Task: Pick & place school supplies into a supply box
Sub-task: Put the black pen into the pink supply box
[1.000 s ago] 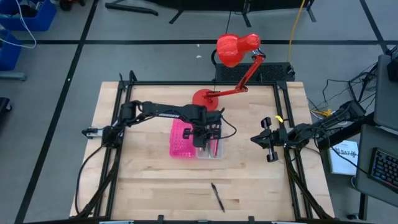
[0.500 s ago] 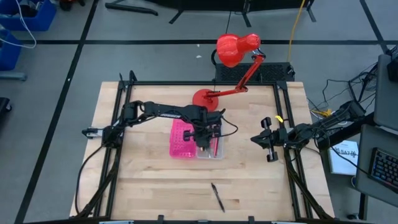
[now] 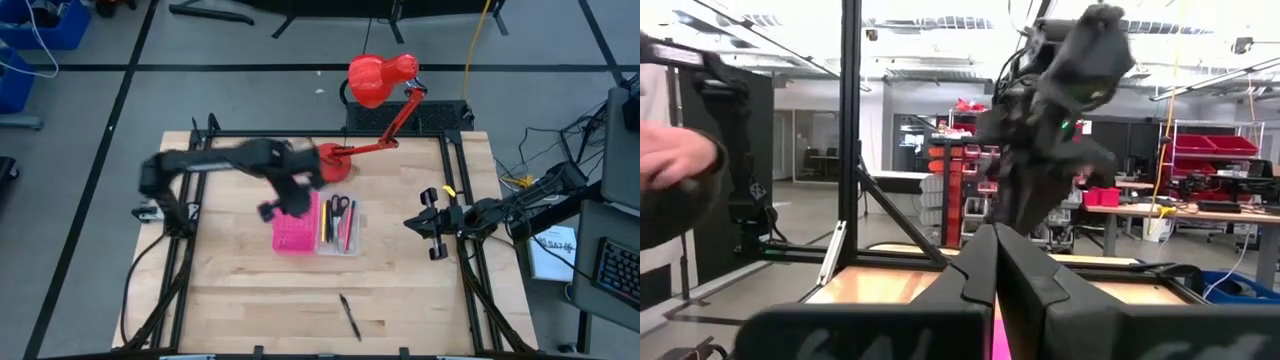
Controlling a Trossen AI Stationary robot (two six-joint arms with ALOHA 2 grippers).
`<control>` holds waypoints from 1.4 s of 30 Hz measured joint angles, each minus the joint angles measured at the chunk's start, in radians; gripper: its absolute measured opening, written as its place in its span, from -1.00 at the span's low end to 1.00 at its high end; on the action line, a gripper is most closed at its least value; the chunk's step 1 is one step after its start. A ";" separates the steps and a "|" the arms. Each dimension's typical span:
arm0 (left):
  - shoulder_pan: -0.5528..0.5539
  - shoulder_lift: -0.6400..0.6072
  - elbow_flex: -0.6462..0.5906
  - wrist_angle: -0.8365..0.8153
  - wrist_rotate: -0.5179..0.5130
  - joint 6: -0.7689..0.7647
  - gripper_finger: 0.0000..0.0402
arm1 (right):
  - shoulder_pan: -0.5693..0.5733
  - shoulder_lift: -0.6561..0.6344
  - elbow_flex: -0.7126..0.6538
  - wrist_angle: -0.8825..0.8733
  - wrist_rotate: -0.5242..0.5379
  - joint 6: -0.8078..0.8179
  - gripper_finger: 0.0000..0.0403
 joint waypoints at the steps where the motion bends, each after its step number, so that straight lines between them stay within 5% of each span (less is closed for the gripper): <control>1: 0.015 -0.044 -0.025 -0.025 0.037 -0.035 -0.68 | 0.000 0.000 0.000 0.002 0.000 0.005 -1.00; 7: -0.003 -0.395 -0.376 0.197 0.165 -0.168 -0.96 | 0.000 0.000 -0.001 0.012 0.000 0.009 -1.00; 14: -0.051 -0.860 -0.866 0.702 0.061 -0.465 -0.96 | 0.000 0.000 -0.001 0.026 -0.001 0.056 -1.00; 20: -0.049 -1.129 -1.251 1.186 -0.197 -0.981 -0.98 | 0.000 0.001 -0.001 0.025 -0.001 0.057 -1.00; 27: -0.067 -1.289 -1.493 1.357 -0.296 -1.166 -0.97 | 0.000 0.001 -0.001 0.025 0.001 0.056 -1.00; 34: -0.128 -1.357 -1.572 1.480 -0.302 -1.120 -0.98 | 0.000 0.000 0.000 0.052 0.005 0.026 -1.00; 42: -0.247 -1.364 -1.707 1.698 -0.428 -1.075 -0.99 | 0.000 0.001 0.000 0.030 0.005 0.057 -1.00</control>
